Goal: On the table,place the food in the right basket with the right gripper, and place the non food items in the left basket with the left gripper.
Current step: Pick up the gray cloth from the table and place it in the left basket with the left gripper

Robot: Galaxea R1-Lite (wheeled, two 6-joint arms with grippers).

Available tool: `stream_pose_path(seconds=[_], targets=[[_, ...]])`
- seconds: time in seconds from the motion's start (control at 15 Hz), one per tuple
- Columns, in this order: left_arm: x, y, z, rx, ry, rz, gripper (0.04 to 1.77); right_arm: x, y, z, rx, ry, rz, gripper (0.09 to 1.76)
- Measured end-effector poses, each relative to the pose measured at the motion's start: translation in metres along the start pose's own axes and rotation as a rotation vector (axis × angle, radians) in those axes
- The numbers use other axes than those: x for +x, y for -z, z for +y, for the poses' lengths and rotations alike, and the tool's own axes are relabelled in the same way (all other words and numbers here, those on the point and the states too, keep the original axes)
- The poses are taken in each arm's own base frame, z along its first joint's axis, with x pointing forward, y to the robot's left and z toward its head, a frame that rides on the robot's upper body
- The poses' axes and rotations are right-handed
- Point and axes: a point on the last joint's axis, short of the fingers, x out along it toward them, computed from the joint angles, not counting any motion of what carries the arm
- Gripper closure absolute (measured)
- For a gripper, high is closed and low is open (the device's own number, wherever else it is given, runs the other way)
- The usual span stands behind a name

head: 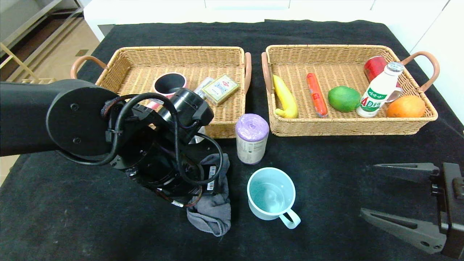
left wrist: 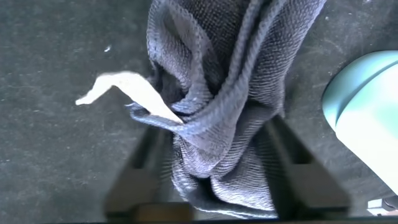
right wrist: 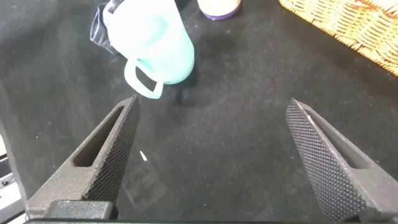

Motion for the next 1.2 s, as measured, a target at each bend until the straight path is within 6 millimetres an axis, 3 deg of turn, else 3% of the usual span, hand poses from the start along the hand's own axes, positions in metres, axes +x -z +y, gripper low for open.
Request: stream_pose_path(seconds=[0.07,0.13,0.93,1.2], targets=[[0.0,0.0,0.0,0.0,0.001,0.001,1.25,0.0,0.0,0.0,0.001,-0.001,0.002,0.14],[0.0,0.0,0.0,0.0,0.0,0.0,1.61,0.001,0.0,0.0,0.001,-0.001,0.003,0.14],[0.001,0.001,0.002,-0.002,-0.007,0.005,1.6,0.002,0.001,-0.001,0.002,-0.002,0.006,0.14],[-0.012,0.003,0.005,-0.001,0.003,-0.018,1.6,0.001,0.001,0.0,0.0,-0.002,0.003,0.14]])
